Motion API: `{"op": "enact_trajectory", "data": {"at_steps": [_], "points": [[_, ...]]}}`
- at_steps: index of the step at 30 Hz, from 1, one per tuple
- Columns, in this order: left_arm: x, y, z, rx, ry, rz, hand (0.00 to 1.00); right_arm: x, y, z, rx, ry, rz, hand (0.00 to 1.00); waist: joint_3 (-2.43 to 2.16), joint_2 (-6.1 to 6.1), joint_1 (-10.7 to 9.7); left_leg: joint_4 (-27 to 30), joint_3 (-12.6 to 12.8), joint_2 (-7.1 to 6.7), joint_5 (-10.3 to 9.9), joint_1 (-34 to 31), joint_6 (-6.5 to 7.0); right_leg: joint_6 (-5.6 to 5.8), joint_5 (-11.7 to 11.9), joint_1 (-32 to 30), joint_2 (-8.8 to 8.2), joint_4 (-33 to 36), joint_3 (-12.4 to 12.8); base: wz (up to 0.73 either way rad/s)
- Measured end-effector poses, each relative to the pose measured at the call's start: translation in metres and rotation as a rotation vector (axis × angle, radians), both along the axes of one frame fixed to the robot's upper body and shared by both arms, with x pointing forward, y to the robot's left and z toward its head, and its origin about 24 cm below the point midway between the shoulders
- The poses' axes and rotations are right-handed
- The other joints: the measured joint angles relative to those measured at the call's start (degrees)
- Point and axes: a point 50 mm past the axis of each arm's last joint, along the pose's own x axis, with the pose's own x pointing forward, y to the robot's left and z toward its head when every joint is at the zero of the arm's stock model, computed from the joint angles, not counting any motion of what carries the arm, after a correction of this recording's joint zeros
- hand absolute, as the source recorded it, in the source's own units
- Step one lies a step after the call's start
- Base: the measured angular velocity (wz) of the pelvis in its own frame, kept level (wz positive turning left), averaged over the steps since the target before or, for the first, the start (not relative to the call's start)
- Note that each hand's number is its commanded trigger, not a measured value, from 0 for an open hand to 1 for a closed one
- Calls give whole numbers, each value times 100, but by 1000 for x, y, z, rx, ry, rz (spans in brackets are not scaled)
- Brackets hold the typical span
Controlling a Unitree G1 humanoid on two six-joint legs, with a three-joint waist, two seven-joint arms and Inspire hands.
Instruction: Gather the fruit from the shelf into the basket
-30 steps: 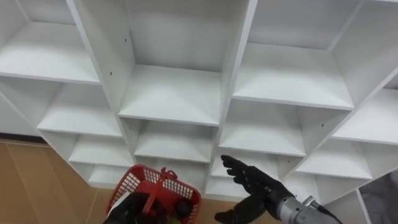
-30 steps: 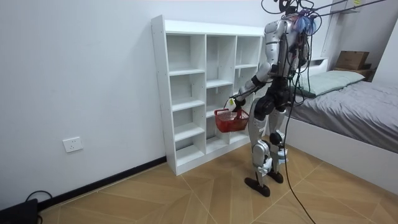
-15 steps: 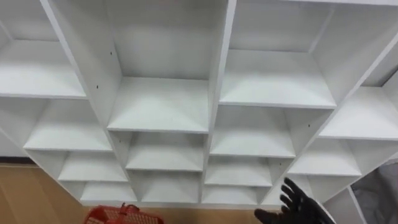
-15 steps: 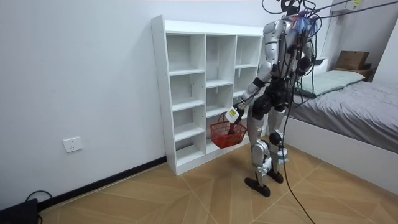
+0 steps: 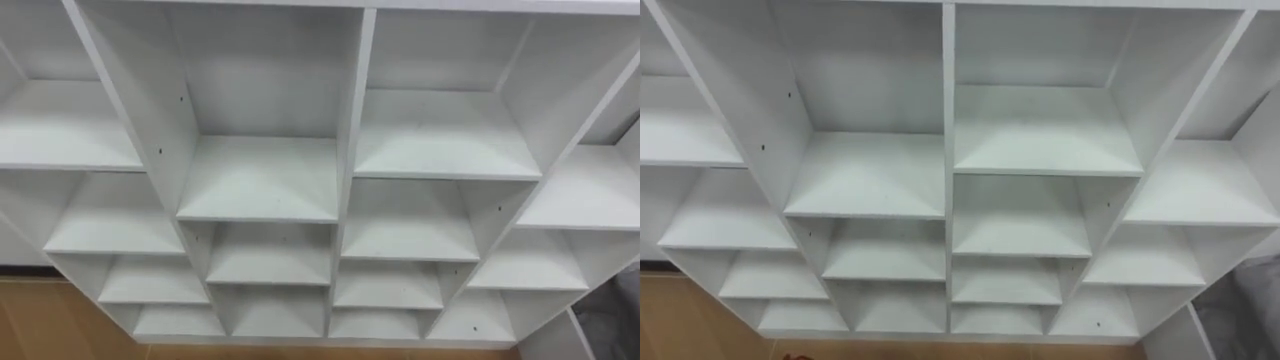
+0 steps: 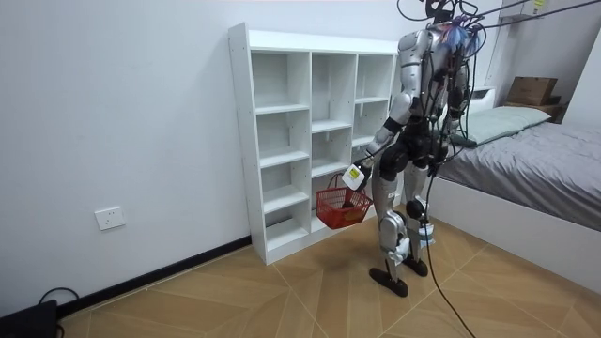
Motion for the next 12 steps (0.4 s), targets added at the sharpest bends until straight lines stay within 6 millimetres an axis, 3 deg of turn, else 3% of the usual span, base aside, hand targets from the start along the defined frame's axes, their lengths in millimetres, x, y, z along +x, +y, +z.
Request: {"op": "enact_trajectory", "data": {"at_steps": [12], "points": [[13, -6, -1, 2, 23, -117, 100, 16, 0, -1, -10, 19, 127, 0, 37, 19, -38, 0, 0, -2, -21, -5, -4, 2, -22, -5, -4, -6, 27, 0]]}}
